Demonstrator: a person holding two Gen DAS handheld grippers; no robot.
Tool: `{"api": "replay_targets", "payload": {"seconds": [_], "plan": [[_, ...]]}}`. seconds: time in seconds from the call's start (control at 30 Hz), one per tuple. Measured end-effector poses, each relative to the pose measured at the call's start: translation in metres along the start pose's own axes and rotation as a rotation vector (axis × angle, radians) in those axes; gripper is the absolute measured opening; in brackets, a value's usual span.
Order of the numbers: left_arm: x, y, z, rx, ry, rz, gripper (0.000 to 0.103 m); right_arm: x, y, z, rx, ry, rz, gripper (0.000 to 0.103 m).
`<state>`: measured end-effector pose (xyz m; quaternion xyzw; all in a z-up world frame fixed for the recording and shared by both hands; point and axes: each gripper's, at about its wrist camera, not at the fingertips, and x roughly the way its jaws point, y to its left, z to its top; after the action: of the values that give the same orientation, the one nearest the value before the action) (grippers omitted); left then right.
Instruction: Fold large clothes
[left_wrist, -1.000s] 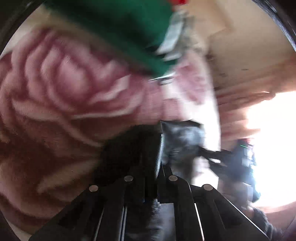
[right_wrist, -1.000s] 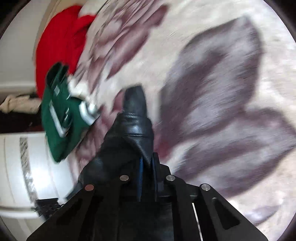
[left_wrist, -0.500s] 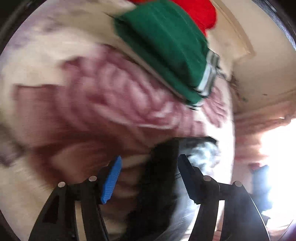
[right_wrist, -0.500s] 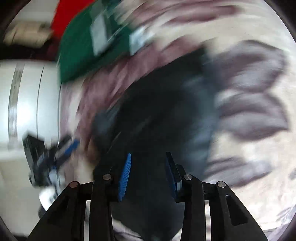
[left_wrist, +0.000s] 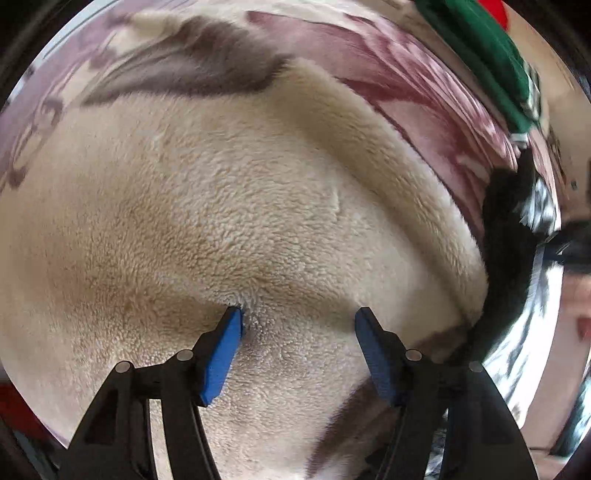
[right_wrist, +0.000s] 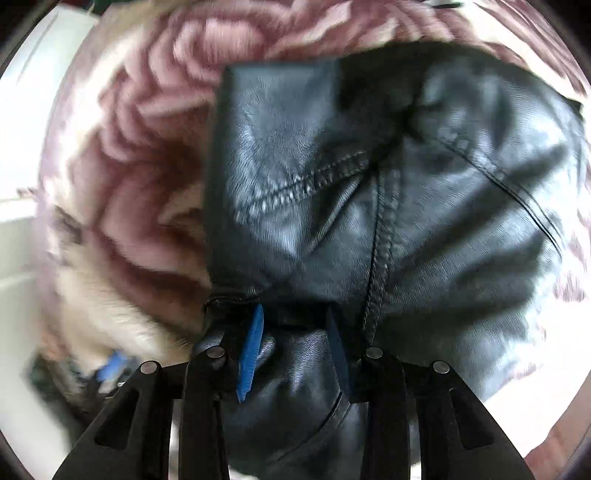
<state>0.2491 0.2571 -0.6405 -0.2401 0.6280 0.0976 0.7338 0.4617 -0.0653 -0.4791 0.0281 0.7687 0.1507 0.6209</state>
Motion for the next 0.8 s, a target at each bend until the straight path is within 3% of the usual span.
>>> {"api": "replay_targets", "payload": {"seconds": [0.07,0.13,0.17,0.27,0.37,0.43,0.53,0.6,0.67,0.8], "plan": [[0.005,-0.005,0.000,0.034,0.002,-0.020,0.078,-0.028,-0.010,-0.007,0.049,-0.038,0.074,0.038],[0.012,-0.009,0.000,0.058,-0.001,-0.058,0.103,-0.046,-0.012,-0.017,0.080,-0.050,0.108,0.038],[0.015,-0.011,0.001,0.071,-0.002,-0.073,0.103,-0.048,-0.011,-0.020,0.079,-0.047,0.114,0.038],[0.024,-0.021,0.001,0.114,-0.021,-0.003,0.103,-0.028,0.003,-0.031,0.046,-0.010,0.091,0.038],[0.026,-0.029,-0.003,0.123,-0.060,0.053,0.103,0.033,0.022,-0.006,0.068,0.025,0.031,0.038],[0.021,-0.031,-0.002,0.125,-0.055,0.054,0.103,0.032,0.024,-0.002,0.088,0.036,0.027,0.038],[-0.007,-0.021,-0.004,0.065,-0.081,-0.087,0.103,-0.004,0.023,-0.013,0.053,0.003,0.057,0.042],[-0.028,-0.013,-0.012,-0.004,-0.092,-0.249,0.103,-0.042,0.006,-0.036,0.071,-0.059,0.068,0.051],[-0.032,-0.016,-0.023,-0.032,-0.056,-0.341,0.103,-0.060,-0.015,-0.061,0.100,-0.085,0.061,0.053],[-0.004,-0.052,-0.054,0.049,0.055,-0.316,0.099,-0.042,-0.083,-0.137,0.262,-0.008,0.095,0.054]]}}
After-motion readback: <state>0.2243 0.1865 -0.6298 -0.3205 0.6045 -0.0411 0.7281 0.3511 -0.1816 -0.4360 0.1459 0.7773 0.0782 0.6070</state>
